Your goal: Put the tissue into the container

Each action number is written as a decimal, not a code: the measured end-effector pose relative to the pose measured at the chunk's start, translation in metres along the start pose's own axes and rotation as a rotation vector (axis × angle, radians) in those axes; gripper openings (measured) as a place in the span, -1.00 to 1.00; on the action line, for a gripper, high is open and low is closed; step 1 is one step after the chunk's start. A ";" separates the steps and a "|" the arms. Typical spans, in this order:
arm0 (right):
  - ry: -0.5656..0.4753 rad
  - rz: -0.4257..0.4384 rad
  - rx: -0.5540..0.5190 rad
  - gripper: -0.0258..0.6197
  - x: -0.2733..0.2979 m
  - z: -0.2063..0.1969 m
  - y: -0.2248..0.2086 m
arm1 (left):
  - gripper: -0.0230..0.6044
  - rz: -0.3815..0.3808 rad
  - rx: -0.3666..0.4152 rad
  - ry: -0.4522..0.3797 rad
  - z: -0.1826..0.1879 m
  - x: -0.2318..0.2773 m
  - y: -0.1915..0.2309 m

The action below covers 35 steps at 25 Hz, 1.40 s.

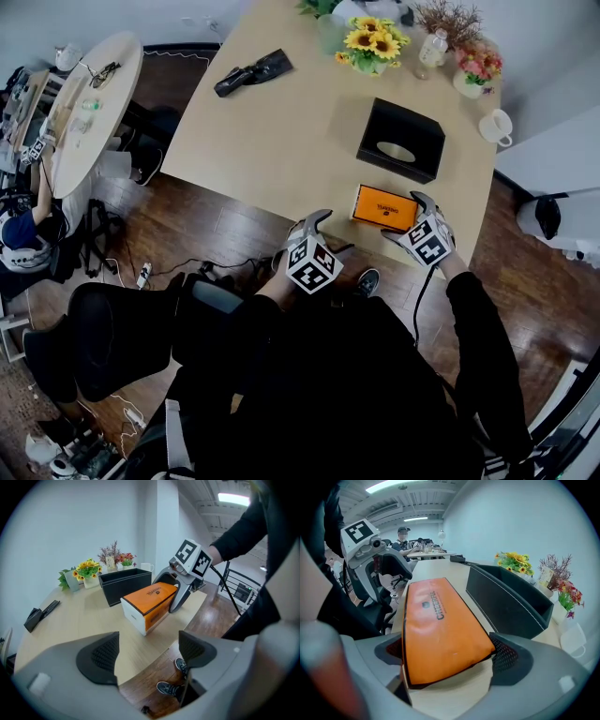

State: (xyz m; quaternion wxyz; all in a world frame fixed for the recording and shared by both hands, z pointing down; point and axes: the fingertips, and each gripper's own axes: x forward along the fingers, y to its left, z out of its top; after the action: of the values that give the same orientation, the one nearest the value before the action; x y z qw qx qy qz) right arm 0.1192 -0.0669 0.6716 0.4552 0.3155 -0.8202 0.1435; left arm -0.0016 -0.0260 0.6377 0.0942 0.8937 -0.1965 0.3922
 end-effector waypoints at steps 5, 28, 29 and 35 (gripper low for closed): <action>-0.013 -0.019 0.032 0.72 -0.002 -0.003 0.001 | 0.30 -0.007 0.005 0.002 0.000 0.001 -0.003; -0.008 -0.058 0.037 0.68 -0.023 -0.016 0.002 | 0.30 -0.030 0.028 0.001 0.001 0.000 -0.015; -0.008 -0.061 0.040 0.68 -0.024 -0.017 0.001 | 0.30 -0.032 0.030 0.001 0.003 0.001 -0.016; -0.030 -0.073 0.063 0.68 -0.031 -0.020 -0.002 | 0.30 -0.036 0.049 0.001 0.008 0.004 -0.018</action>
State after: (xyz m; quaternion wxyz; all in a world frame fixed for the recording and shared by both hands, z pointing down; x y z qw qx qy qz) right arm 0.1454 -0.0457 0.6566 0.4376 0.3615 -0.8099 0.1478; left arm 0.0138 -0.0130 0.6350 0.0794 0.8989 -0.1709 0.3956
